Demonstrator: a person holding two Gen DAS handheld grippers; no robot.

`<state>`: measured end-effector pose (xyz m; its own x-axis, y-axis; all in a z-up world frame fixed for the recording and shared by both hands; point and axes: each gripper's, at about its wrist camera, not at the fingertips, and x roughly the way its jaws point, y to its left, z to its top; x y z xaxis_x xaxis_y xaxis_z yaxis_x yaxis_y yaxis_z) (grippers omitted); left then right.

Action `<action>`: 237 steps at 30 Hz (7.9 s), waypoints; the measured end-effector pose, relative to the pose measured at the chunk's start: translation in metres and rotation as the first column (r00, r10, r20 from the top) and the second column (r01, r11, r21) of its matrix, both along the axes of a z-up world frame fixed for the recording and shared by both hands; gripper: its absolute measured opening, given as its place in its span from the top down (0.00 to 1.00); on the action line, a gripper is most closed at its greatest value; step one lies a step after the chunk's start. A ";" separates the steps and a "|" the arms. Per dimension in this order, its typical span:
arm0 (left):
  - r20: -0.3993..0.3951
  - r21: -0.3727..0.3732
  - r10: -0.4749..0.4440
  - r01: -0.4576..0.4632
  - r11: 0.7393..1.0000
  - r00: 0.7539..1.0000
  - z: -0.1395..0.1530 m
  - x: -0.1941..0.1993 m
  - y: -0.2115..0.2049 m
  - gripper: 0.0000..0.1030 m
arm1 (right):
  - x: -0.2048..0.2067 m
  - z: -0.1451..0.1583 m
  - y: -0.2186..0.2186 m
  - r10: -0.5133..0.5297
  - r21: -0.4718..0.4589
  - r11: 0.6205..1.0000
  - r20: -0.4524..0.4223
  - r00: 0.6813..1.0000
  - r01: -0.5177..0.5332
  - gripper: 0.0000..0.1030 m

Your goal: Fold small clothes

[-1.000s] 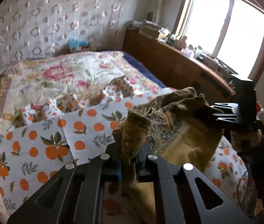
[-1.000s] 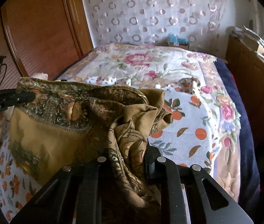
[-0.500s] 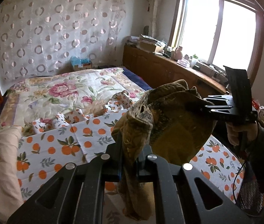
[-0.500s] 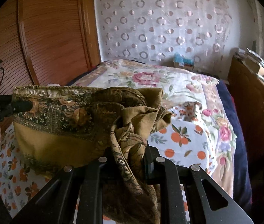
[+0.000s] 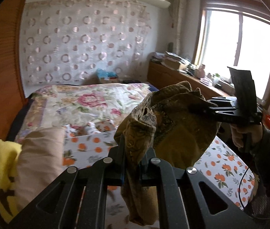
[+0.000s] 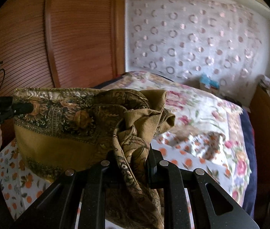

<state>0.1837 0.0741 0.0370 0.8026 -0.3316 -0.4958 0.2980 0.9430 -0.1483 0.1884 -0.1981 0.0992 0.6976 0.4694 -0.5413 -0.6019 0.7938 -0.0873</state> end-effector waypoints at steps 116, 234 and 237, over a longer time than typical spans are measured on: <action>-0.013 0.086 0.389 -0.387 0.918 0.921 -0.069 -0.088 0.080 0.16 | -0.025 -0.080 0.030 0.069 0.036 0.997 -0.066 0.995 -0.067 0.17; 0.204 0.087 0.233 -0.255 0.963 0.951 0.023 -0.137 -0.061 0.16 | -0.168 -0.035 -0.112 -0.395 0.227 0.907 0.173 0.902 0.353 0.17; 0.204 0.086 0.234 -0.255 0.963 0.951 0.023 -0.137 -0.061 0.16 | -0.168 -0.036 -0.112 -0.395 0.227 0.907 0.173 0.902 0.354 0.17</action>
